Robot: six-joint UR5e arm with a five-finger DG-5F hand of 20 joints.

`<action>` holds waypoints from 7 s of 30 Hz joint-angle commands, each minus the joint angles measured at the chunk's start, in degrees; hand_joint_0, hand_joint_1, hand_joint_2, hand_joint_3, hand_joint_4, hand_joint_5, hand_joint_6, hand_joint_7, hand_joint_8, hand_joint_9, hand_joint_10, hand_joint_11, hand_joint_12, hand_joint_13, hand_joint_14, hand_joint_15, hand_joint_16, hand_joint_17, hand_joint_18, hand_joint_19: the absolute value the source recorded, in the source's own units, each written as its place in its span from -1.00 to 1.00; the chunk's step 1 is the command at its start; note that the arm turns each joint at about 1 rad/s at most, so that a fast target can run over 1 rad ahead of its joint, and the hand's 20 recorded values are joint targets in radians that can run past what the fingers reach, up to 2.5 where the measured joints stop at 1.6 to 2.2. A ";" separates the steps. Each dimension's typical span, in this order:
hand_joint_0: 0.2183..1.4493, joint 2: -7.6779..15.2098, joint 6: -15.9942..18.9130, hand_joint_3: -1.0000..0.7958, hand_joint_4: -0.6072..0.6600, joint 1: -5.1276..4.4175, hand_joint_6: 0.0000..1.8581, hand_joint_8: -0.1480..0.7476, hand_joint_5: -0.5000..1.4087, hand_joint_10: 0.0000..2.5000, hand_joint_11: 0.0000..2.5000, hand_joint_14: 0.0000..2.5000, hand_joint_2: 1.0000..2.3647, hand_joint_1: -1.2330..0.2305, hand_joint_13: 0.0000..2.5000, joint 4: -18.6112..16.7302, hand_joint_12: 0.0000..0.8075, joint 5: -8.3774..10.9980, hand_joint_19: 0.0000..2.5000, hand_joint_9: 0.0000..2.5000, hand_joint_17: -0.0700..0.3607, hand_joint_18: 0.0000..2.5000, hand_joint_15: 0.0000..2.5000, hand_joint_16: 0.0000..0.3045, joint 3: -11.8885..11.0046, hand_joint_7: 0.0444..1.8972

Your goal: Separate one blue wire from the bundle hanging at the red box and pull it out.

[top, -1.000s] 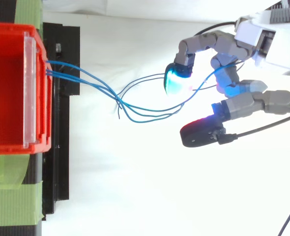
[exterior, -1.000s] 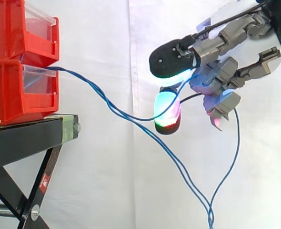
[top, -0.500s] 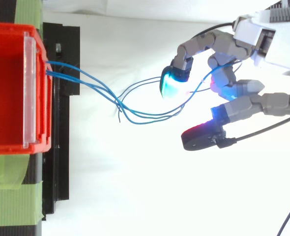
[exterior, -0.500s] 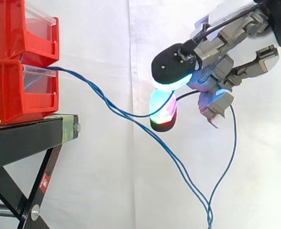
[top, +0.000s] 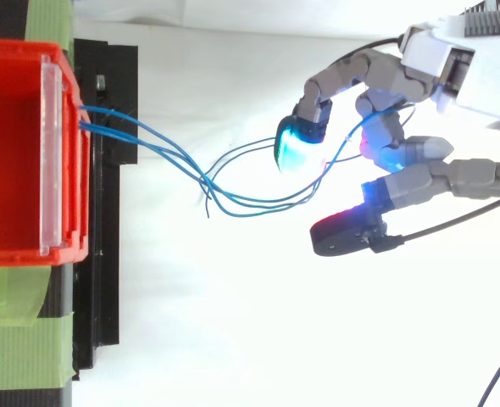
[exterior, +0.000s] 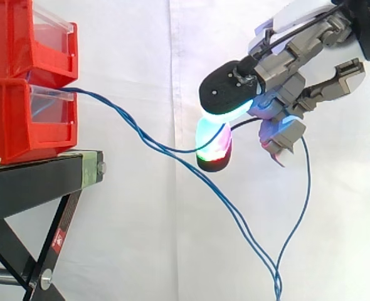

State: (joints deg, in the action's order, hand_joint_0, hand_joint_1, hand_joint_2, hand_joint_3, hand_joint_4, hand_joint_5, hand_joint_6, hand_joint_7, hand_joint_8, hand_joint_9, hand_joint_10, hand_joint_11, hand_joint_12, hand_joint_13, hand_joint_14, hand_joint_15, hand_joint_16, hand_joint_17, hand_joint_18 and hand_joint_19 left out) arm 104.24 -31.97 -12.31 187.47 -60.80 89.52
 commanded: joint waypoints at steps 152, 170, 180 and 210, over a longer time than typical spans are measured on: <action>-0.63 -2.99 34.87 0.02 -0.91 0.09 -0.08 -0.03 -0.54 -0.87 0.07 -0.99 0.71 -0.12 -0.63 12.39 0.10 -15.75 -0.59 -0.13 -0.09 -0.69 -0.35 -0.63 7.42 0.18; -0.63 -3.17 41.11 0.02 -0.90 0.53 -0.08 -0.03 -0.54 -0.87 0.08 -0.99 0.69 -0.13 -0.62 6.94 0.11 -15.93 -0.59 -0.14 -0.08 -0.69 -0.35 -0.63 14.10 0.18; -0.63 -3.17 40.67 0.02 -0.90 0.18 -0.08 -0.03 -0.54 -0.87 0.08 -0.99 0.69 -0.13 -0.62 1.05 0.11 -15.22 -0.60 -0.13 -0.08 -0.69 -0.36 -0.63 14.10 0.17; -0.63 -3.17 39.35 0.02 -0.91 0.00 -0.08 -0.02 -0.54 -0.88 0.09 -0.99 0.70 -0.13 -0.61 -12.31 0.12 -13.99 -0.60 -0.12 -0.08 -0.68 -0.35 -0.63 14.10 0.18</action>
State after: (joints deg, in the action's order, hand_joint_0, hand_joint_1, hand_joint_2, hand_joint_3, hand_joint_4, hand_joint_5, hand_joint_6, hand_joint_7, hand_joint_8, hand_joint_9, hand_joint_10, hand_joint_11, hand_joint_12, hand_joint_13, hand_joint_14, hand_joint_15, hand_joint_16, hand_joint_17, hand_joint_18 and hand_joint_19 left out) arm 101.07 7.38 -12.31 175.99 -74.79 103.62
